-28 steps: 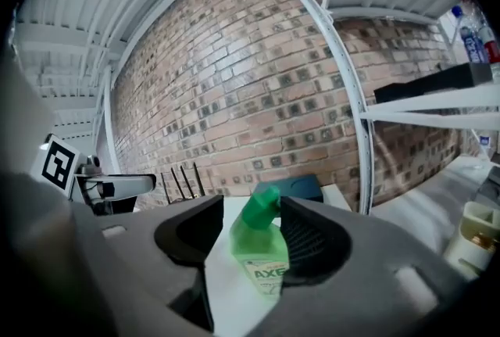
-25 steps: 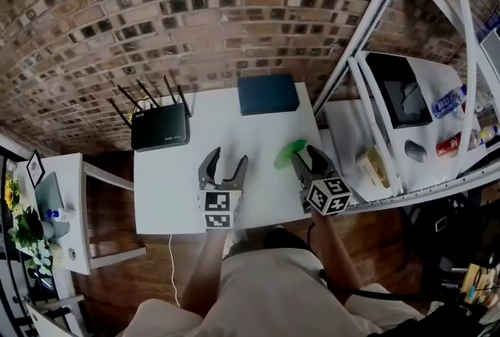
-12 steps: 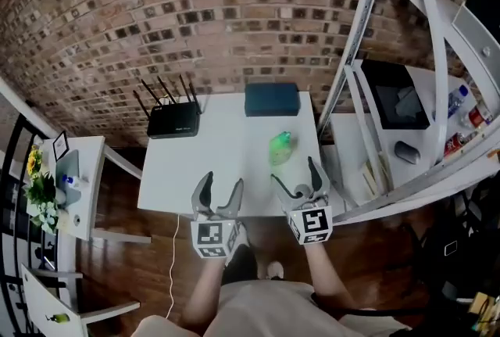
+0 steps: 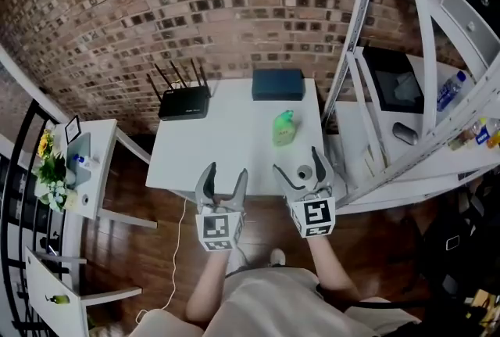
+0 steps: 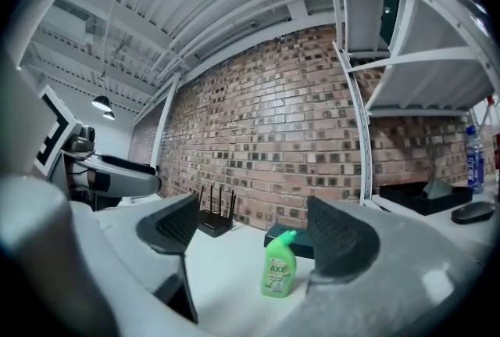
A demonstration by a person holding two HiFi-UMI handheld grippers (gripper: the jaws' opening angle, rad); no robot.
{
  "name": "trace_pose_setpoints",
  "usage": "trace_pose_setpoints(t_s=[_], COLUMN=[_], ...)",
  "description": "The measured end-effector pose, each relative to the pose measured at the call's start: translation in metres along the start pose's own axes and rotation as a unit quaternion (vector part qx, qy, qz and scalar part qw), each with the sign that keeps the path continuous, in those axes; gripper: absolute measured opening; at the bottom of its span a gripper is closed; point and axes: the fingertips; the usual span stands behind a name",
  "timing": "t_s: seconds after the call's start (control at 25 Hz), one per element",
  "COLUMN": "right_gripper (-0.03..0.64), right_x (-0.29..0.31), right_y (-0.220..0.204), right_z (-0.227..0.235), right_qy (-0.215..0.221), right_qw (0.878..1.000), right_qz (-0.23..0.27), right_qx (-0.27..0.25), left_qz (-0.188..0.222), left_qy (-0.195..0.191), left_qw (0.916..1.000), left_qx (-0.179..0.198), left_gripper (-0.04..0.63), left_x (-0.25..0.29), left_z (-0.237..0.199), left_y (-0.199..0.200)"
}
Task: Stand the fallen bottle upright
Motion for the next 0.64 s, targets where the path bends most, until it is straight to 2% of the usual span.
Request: trace_pose_setpoints(t_s=[0.12, 0.24, 0.64], right_gripper=[0.416, 0.416, 0.416], right_x=[0.004, 0.010, 0.007], right_y=[0.007, 0.014, 0.023], right_z=[-0.013, -0.022, -0.033], right_qy=[0.003, -0.005, -0.047], right_qw=[1.000, 1.000, 0.999], right_qz=[-0.008, 0.000, 0.013], right_qx=[0.004, 0.014, 0.004], left_qz=[0.004, 0.011, 0.028], left_qy=[-0.012, -0.012, -0.002], left_qw=[0.9999, 0.9995, 0.9996], left_qx=[0.004, 0.026, 0.008], left_gripper=[0.318, 0.318, 0.318], left_x=[-0.001, -0.004, -0.017], left_z=[0.000, -0.012, -0.044], left_y=[0.013, 0.020, 0.017])
Point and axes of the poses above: the fingertips, and each gripper's own axes: x forward along the fingers, z to its right, y out of its top, and after that the axes turned 9 degrees about z, right-handed
